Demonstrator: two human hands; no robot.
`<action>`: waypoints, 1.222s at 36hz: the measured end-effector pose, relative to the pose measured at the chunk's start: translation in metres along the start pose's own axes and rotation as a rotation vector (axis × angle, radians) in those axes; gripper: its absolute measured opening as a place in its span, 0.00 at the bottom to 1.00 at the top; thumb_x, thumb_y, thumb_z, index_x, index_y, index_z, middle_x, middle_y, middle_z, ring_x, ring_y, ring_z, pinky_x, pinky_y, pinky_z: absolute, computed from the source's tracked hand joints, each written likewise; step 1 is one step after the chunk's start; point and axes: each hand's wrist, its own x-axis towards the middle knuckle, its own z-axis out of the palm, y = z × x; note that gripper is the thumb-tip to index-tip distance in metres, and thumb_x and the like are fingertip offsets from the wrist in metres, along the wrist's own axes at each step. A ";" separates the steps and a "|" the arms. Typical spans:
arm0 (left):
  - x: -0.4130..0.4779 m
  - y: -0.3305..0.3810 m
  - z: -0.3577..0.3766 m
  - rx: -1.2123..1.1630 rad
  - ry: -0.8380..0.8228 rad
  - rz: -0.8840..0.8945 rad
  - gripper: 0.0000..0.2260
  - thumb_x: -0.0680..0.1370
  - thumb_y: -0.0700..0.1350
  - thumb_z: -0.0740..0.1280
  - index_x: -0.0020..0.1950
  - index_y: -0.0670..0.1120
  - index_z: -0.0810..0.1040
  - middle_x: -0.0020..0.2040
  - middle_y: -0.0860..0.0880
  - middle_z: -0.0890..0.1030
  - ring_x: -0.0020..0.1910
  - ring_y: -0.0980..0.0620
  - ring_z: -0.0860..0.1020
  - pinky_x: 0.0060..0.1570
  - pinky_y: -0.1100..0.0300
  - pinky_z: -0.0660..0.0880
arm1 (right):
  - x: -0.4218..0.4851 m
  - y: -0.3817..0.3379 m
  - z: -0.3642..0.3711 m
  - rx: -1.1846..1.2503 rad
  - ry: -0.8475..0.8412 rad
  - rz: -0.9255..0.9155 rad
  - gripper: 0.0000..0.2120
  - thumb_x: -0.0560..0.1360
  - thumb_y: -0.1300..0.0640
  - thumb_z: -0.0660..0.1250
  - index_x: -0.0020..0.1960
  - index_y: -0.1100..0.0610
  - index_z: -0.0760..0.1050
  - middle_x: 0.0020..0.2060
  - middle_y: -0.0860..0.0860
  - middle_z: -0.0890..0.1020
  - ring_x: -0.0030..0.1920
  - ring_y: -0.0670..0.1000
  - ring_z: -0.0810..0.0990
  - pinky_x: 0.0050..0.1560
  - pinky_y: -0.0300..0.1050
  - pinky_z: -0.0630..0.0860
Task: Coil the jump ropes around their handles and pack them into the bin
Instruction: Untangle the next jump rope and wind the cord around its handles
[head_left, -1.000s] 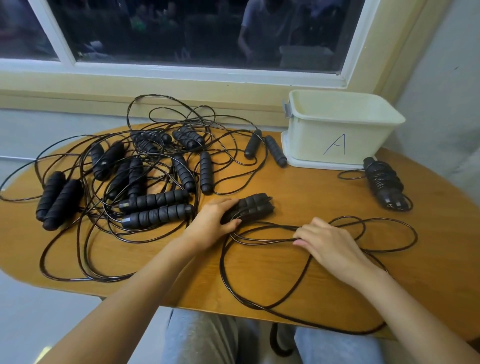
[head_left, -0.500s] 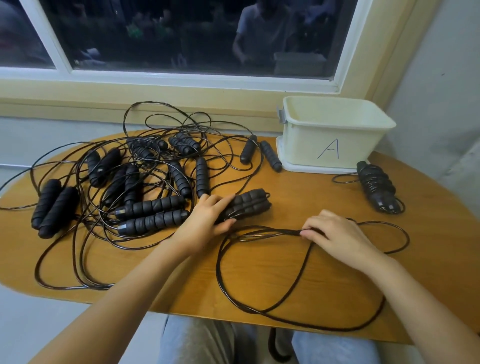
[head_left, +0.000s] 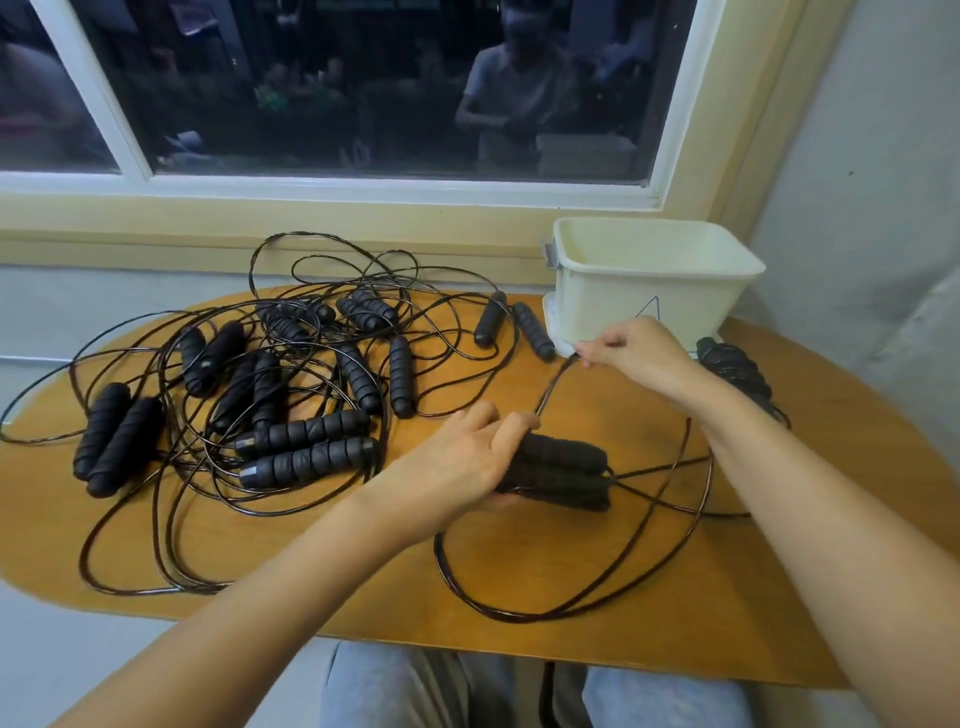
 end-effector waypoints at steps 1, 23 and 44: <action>0.002 0.002 0.000 0.005 -0.040 -0.057 0.28 0.76 0.49 0.72 0.70 0.41 0.64 0.60 0.44 0.75 0.57 0.49 0.73 0.57 0.54 0.76 | -0.003 -0.009 0.000 0.018 0.020 -0.019 0.12 0.78 0.46 0.67 0.39 0.50 0.82 0.48 0.60 0.85 0.56 0.63 0.81 0.62 0.55 0.75; 0.006 -0.003 -0.012 -0.654 0.204 -0.501 0.29 0.77 0.45 0.71 0.73 0.46 0.60 0.49 0.58 0.78 0.47 0.70 0.78 0.48 0.77 0.70 | -0.090 -0.017 0.063 0.495 -0.007 -0.023 0.10 0.78 0.57 0.68 0.44 0.43 0.82 0.36 0.43 0.85 0.32 0.39 0.75 0.35 0.33 0.73; 0.007 -0.005 -0.012 -0.527 0.111 -0.479 0.28 0.72 0.70 0.63 0.66 0.56 0.67 0.53 0.58 0.78 0.51 0.57 0.77 0.51 0.53 0.76 | -0.088 -0.018 0.077 0.557 0.078 -0.109 0.11 0.74 0.64 0.72 0.40 0.48 0.83 0.33 0.36 0.83 0.35 0.35 0.77 0.39 0.31 0.73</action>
